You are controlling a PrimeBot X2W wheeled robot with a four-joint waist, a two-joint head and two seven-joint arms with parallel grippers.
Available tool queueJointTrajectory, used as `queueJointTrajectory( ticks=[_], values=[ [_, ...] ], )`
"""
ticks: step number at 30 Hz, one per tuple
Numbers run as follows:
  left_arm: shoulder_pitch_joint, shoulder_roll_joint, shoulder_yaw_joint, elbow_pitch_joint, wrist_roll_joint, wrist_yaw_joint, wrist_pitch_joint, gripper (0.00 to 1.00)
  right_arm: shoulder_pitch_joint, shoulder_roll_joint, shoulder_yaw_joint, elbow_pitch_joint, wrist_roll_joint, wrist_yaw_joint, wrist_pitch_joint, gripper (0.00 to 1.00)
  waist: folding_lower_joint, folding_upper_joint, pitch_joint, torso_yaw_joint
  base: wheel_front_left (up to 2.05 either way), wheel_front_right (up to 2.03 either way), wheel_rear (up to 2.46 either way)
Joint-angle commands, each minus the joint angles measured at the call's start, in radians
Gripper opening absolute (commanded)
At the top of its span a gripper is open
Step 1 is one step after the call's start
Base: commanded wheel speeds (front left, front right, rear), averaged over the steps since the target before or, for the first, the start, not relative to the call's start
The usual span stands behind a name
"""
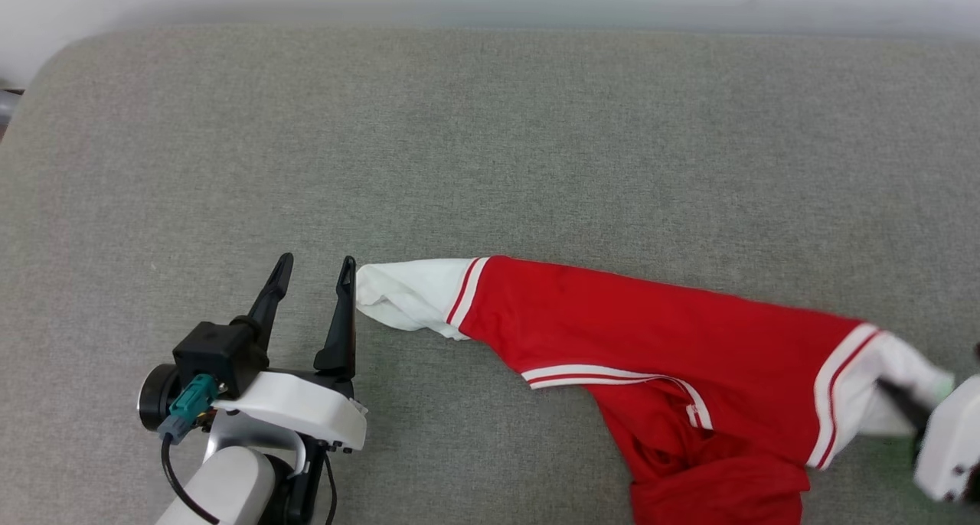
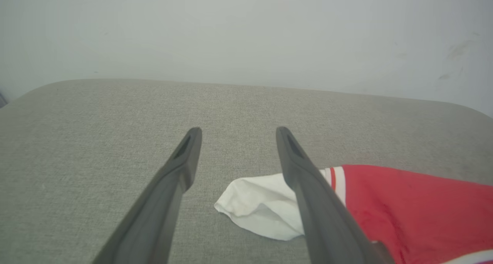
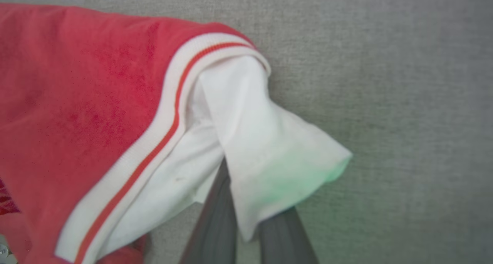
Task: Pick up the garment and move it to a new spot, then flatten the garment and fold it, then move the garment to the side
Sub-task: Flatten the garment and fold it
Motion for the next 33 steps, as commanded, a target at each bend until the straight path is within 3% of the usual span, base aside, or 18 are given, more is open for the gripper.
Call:
queueJointTrajectory(
  ticks=[1,9,13,17,18,19,20,26,33],
  values=[
    [-0.004,-0.009,0.002,0.0,0.007,-0.004,-0.006,1.0,-0.038,-0.026,-0.033,-0.032,-0.015,-0.002,0.014,0.0,0.0,0.0,0.004,-0.003,0.0,0.0,0.0],
    [-0.034,-0.028,0.002,0.004,0.023,-0.024,-0.007,1.0,-0.192,-0.111,-0.151,-0.044,-0.081,-0.002,0.086,0.0,0.0,0.0,0.037,0.016,0.0,0.0,0.0],
    [-0.047,-0.036,0.007,0.01,0.029,-0.033,-0.007,1.0,-0.256,-0.138,-0.164,0.033,-0.102,-0.002,0.055,0.0,0.0,0.0,0.064,0.031,0.0,0.0,0.0],
    [-0.053,-0.044,0.016,0.015,0.038,-0.04,-0.007,1.0,-0.286,-0.114,-0.169,0.155,-0.121,-0.002,-0.029,0.0,0.0,0.0,0.084,0.041,0.0,0.0,0.0],
    [-0.051,-0.045,0.017,0.018,0.039,-0.043,-0.007,1.0,-0.286,-0.103,-0.171,0.185,-0.129,-0.002,-0.062,0.09,0.0,0.0,0.086,0.043,0.0,0.0,0.0],
    [-0.052,-0.048,0.019,0.02,0.039,-0.046,-0.007,1.0,-0.287,-0.095,-0.178,0.214,-0.134,-0.002,-0.095,0.37,0.0,0.0,0.087,0.044,0.0,0.0,0.0],
    [-0.053,-0.05,0.02,0.021,0.042,-0.047,-0.007,1.0,-0.287,-0.082,-0.184,0.244,-0.133,-0.002,-0.127,0.98,0.0,0.0,0.088,0.045,0.0,0.0,0.0],
    [-0.032,-0.052,0.03,0.037,0.048,-0.055,-0.007,1.0,-0.277,-0.03,-0.208,0.339,-0.153,-0.002,-0.34,1.0,0.0,0.0,0.055,0.029,0.0,0.0,0.0],
    [0.002,-0.038,0.039,0.051,0.045,-0.049,-0.006,1.0,-0.207,0.026,-0.231,0.307,-0.204,-0.002,-0.569,1.0,0.0,0.0,-0.022,-0.005,0.0,0.0,0.0]
  ],
)
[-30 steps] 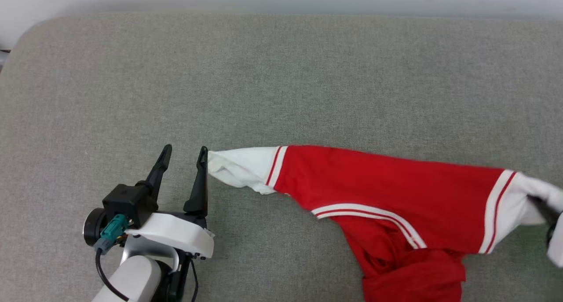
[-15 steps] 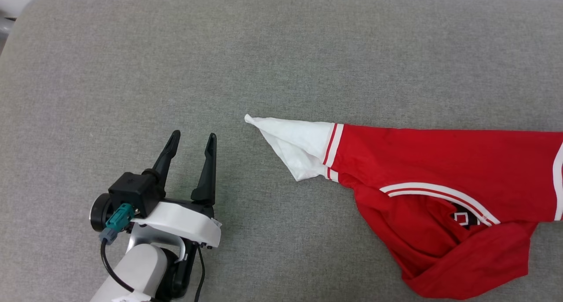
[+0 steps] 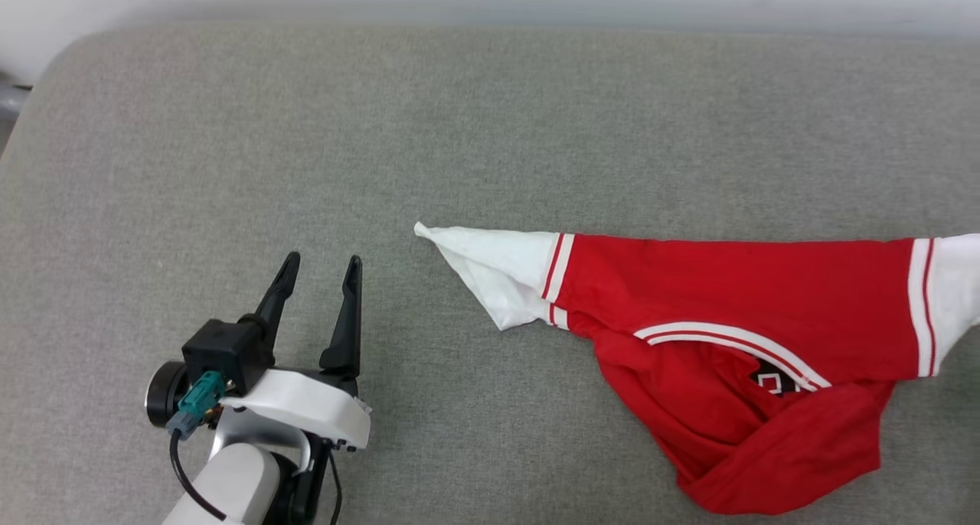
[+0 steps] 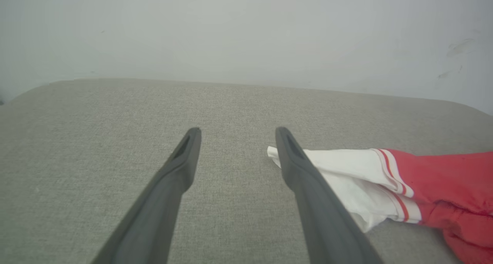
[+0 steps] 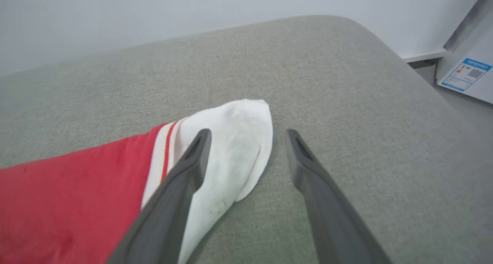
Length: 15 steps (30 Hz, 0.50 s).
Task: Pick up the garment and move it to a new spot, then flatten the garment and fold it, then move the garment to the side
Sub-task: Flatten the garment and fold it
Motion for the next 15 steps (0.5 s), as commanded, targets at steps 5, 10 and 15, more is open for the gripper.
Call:
queueJointTrajectory(
  ticks=[5,10,15],
  values=[
    [0.042,0.019,0.008,-0.003,-0.007,0.014,0.002,1.0,0.077,0.077,-0.002,-0.111,-0.094,-0.001,-0.136,1.0,-0.0001,0.0,-0.077,-0.044,0.0,0.0,0.0],
    [0.058,0.035,0.016,-0.009,-0.014,0.02,0.01,1.0,0.134,0.136,0.026,-0.221,-0.152,-0.001,-0.168,1.0,-0.0001,0.0,-0.104,-0.065,0.0,0.0,0.0],
    [0.048,0.055,0.009,-0.026,-0.012,0.018,0.047,1.0,0.208,0.208,0.065,-0.368,-0.196,-0.001,-0.157,1.0,-0.0001,0.0,-0.113,-0.079,0.0,0.0,0.0]
  ],
)
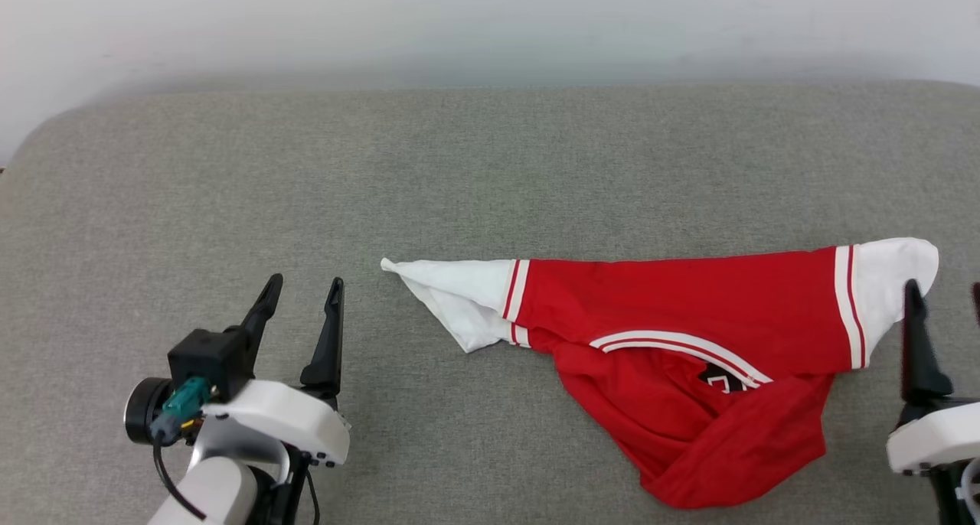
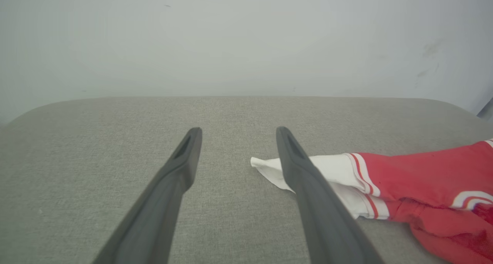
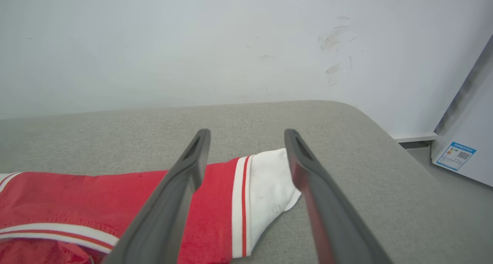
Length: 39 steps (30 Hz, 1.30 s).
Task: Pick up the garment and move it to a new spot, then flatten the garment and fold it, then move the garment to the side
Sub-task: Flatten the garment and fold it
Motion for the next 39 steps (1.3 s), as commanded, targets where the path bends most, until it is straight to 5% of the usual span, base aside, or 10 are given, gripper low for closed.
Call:
queueJointTrajectory(
  ticks=[1,14,30,31,32,33,39],
  values=[
    [-0.013,0.006,-0.001,-0.004,-0.006,-0.006,0.014,1.0,0.017,0.013,0.011,-0.026,-0.009,-0.001,0.004,1.0,0.0,-0.0001,0.001,-0.004,0.0,0.0,0.0],
    [-0.279,0.054,-0.086,0.102,-0.15,-0.152,0.508,1.0,0.065,0.088,0.117,-0.193,-0.012,-0.001,0.034,1.0,0.0,-0.0001,0.096,-0.079,0.0,0.0,0.0],
    [-0.418,0.063,-0.266,0.315,-0.189,-0.222,1.004,1.0,0.006,0.103,0.153,-0.118,0.049,-0.001,-0.015,1.0,0.0,-0.0001,0.21,-0.164,0.0,0.0,0.0],
    [-0.41,0.061,-0.28,0.324,-0.188,-0.225,1.027,0.76,0.002,0.103,0.152,-0.113,0.054,-0.001,-0.017,1.0,0.0,-0.0001,0.211,-0.166,0.0,0.0,0.0],
    [-0.405,0.058,-0.293,0.33,-0.188,-0.228,1.046,0.2,0.0,0.103,0.151,-0.106,0.059,-0.001,-0.017,1.0,0.0,-0.0001,0.212,-0.168,0.0,0.0,0.0],
    [-0.402,0.056,-0.307,0.335,-0.185,-0.228,1.064,0.0,-0.001,0.103,0.15,-0.102,0.061,-0.001,-0.017,1.0,0.0,-0.0001,0.213,-0.17,0.0,0.0,0.0],
    [-0.431,0.067,-0.294,0.3,-0.125,-0.204,0.949,0.0,-0.02,0.103,0.126,-0.079,0.085,-0.001,-0.011,1.0,0.0,-0.0001,0.203,-0.167,0.0,0.0,0.0]
  ],
)
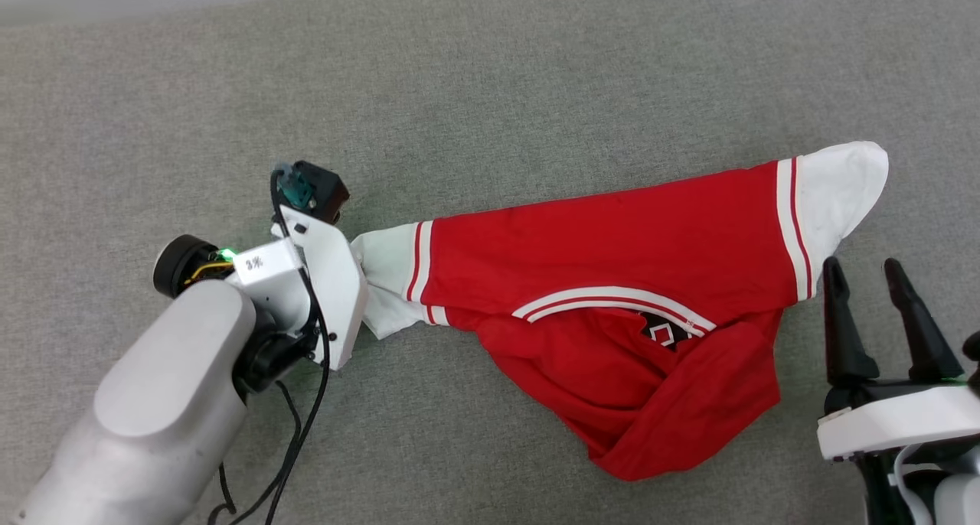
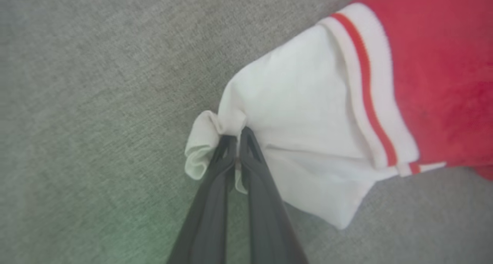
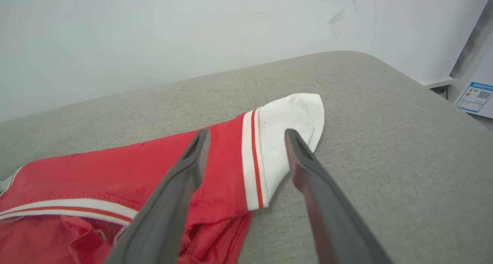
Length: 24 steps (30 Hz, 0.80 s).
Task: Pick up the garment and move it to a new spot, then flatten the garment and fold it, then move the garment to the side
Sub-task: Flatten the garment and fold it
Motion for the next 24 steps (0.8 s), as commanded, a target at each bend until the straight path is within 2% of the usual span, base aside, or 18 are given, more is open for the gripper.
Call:
queueJointTrajectory(
  ticks=[1,2,4,12,17,24],
  values=[
    [0.058,-0.01,-0.019,0.025,0.012,0.015,-0.03,0.0,-0.017,0.004,-0.014,0.006,0.009,-0.001,0.004,1.0,0.0002,-0.0001,-0.009,0.004,0.0,0.0,0.0],
    [0.059,-0.005,0.012,-0.004,0.036,0.047,-0.126,0.0,-0.027,-0.012,-0.053,0.029,0.031,-0.001,0.026,1.0,0.0002,-0.0001,-0.028,0.013,0.0,0.0,0.0],
    [0.072,-0.001,0.034,-0.028,0.041,0.067,-0.186,0.0,-0.044,-0.028,-0.085,0.057,0.051,-0.001,0.055,1.0,0.0002,-0.0001,-0.04,0.02,0.0,0.0,0.0],
    [0.122,0.007,0.07,-0.161,0.06,0.11,-0.325,0.0,-0.128,-0.146,-0.197,0.249,0.144,-0.001,0.279,1.0,0.0002,-0.0001,-0.069,0.071,0.0,0.0,0.0],
    [0.122,0.003,0.067,-0.244,0.071,0.117,-0.35,0.0,-0.208,-0.22,-0.177,0.324,0.178,-0.001,0.385,1.0,0.0002,-0.0001,-0.051,0.112,0.0,0.0,0.0],
    [0.098,-0.003,0.053,-0.294,0.081,0.113,-0.357,0.0,-0.315,-0.294,-0.066,0.409,0.207,-0.001,0.532,1.0,0.0002,-0.0001,-0.011,0.148,0.0,0.0,0.0]
  ],
)
